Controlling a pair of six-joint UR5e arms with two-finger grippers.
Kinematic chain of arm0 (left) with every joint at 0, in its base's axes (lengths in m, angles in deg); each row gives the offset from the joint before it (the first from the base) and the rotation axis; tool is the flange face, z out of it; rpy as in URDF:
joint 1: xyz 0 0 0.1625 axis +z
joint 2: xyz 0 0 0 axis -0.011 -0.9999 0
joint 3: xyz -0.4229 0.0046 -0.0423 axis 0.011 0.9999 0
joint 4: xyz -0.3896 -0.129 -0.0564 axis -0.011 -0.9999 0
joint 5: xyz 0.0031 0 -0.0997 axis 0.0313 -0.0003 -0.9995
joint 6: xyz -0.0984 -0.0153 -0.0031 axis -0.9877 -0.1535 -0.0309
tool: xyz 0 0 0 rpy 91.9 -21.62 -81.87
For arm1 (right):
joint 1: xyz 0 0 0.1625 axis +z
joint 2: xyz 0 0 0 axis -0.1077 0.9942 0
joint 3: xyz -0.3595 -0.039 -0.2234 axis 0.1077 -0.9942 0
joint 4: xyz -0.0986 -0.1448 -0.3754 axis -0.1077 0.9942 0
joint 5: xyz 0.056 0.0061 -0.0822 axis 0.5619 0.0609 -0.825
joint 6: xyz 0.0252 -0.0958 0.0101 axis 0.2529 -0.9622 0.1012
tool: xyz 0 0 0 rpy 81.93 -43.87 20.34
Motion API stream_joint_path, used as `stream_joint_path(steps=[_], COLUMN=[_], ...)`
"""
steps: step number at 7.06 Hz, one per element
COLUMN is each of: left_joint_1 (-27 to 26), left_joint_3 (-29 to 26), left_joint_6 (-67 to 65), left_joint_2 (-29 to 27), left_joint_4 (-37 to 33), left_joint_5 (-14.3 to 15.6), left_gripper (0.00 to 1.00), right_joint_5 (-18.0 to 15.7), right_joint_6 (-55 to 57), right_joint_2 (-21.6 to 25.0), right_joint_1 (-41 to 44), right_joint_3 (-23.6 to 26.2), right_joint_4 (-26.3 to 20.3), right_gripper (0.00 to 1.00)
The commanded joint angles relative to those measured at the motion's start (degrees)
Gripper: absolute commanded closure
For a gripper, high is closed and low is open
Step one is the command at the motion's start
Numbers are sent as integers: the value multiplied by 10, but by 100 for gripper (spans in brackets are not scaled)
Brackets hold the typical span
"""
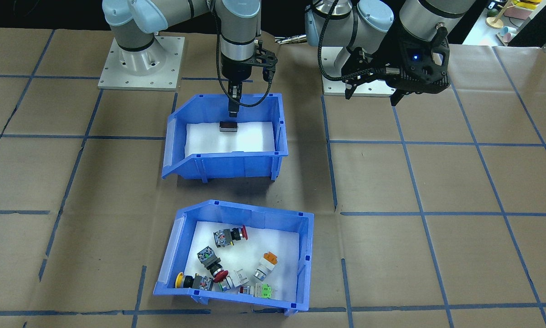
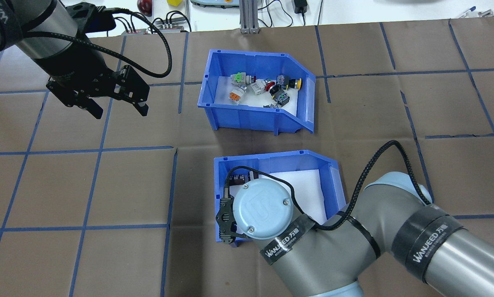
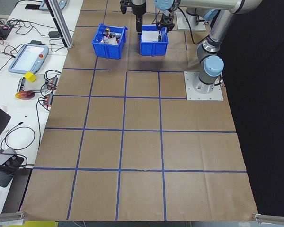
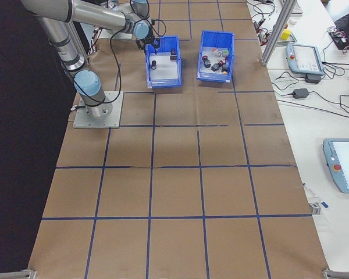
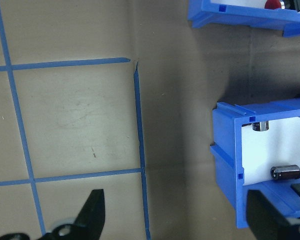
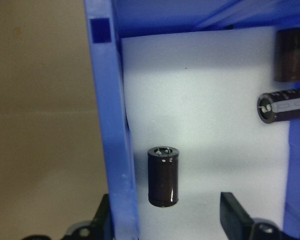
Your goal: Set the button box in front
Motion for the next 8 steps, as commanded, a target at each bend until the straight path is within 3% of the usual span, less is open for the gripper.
stream_joint_path(steps=[1,2,3,4,5,7,8], left_joint_1=[1,3,5,5,5,3,3], left_joint_3=[0,0,0,0,1,4,29], left_joint_6=[17,25,26,26,21,17,16], left_joint_2=[0,0,1,1,1,7,28], left_joint_4=[25,26,26,30,59,52,48], left_joint_5=[1,1,3,42,52,50,49], left_gripper=[2,2,2,2,3,3,4], right_joint_5=[-1,-1,0,3,4,7,8], right_joint_6=[0,2,3,10,12,38,103], right_joint_2=[49,85,110,130,138,137,139], right_joint_1=[-43,-83,-129,-170,-216,-317,-364], right_joint_3=[-49,-75,-82,-82,-82,-95,-97], right_joint_4=[-105,-160,-171,-169,-172,-172,-172], right_gripper=[0,0,0,0,0,0,0])
